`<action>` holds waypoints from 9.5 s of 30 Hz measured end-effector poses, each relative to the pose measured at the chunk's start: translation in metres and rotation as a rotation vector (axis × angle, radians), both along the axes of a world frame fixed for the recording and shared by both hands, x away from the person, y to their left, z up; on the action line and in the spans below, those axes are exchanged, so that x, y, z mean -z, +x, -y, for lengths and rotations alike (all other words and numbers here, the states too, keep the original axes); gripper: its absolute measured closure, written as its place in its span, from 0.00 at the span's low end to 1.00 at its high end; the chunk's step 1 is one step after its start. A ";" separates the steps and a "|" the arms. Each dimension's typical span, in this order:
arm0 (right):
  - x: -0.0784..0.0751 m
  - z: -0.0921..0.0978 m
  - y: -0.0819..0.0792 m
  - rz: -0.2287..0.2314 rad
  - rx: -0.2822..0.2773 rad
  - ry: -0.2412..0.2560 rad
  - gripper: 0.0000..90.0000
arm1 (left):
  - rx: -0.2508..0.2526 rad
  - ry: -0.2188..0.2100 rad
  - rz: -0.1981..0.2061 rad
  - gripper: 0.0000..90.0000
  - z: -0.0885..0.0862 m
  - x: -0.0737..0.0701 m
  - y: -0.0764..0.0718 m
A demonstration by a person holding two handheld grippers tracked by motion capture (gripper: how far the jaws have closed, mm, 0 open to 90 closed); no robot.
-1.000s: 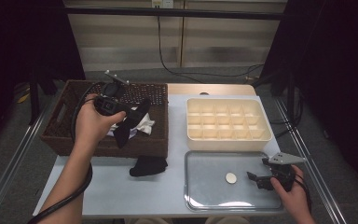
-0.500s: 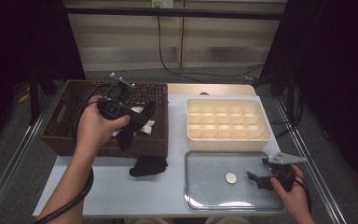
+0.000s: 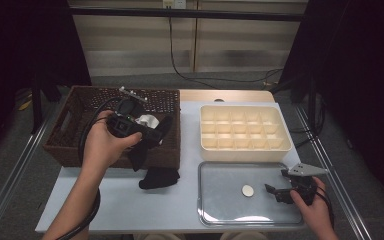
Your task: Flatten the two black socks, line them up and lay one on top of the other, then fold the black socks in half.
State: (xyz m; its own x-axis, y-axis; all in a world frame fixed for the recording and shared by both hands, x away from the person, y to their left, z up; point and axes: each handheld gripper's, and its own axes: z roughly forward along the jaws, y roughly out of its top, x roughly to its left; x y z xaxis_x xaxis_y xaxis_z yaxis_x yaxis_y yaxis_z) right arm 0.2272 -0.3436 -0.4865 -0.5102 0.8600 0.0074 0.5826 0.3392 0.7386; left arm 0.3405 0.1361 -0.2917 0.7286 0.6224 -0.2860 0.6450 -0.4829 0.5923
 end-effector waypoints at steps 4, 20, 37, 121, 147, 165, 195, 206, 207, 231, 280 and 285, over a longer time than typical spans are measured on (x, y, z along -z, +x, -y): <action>0.000 0.000 0.000 0.000 0.000 0.000 0.16 | 0.007 -0.001 0.015 0.90 0.003 -0.003 -0.005; 0.000 0.000 0.000 0.000 0.001 0.000 0.16 | 0.030 -0.024 0.001 0.89 0.008 -0.001 -0.015; 0.000 0.000 0.000 0.000 0.000 0.000 0.16 | 0.092 -0.054 0.014 0.83 0.016 0.004 -0.034; 0.000 0.000 0.000 0.001 0.001 0.000 0.16 | -0.021 0.072 0.125 0.36 -0.004 0.170 -0.058; 0.000 0.000 0.000 0.001 0.000 0.000 0.16 | -0.013 0.060 0.178 0.33 -0.003 0.180 -0.061; 0.000 0.000 0.000 0.001 -0.003 0.000 0.16 | -0.025 0.063 0.197 0.31 -0.001 0.183 -0.064; -0.022 -0.083 0.012 -0.010 -0.305 0.014 0.31 | -0.037 0.057 0.211 0.41 -0.005 0.173 -0.073; -0.023 -0.127 0.026 -0.032 -0.415 0.005 0.34 | -0.052 0.060 0.211 0.62 -0.013 0.162 -0.089; -0.022 -0.130 0.027 -0.037 -0.422 0.002 0.34 | -0.045 0.063 0.197 0.66 -0.012 0.161 -0.090; -0.012 -0.195 0.044 -0.151 -0.567 0.141 0.84 | 0.006 0.029 0.218 0.92 0.000 0.148 -0.090; -0.010 -0.127 0.026 -0.039 -0.469 0.070 0.95 | -0.063 -0.040 0.200 0.56 0.010 0.148 -0.082; -0.009 -0.128 0.026 -0.038 -0.472 0.071 0.95 | -0.023 -0.002 0.140 0.59 0.023 0.162 -0.077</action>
State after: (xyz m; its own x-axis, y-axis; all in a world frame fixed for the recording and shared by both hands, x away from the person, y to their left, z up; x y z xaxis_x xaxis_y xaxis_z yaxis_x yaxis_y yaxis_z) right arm 0.2530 -0.2154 -0.4770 -0.8433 0.5309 0.0836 0.4036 0.5230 0.7507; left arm 0.2630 0.1132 -0.4539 0.7471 0.6387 -0.1840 0.5669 -0.4677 0.6781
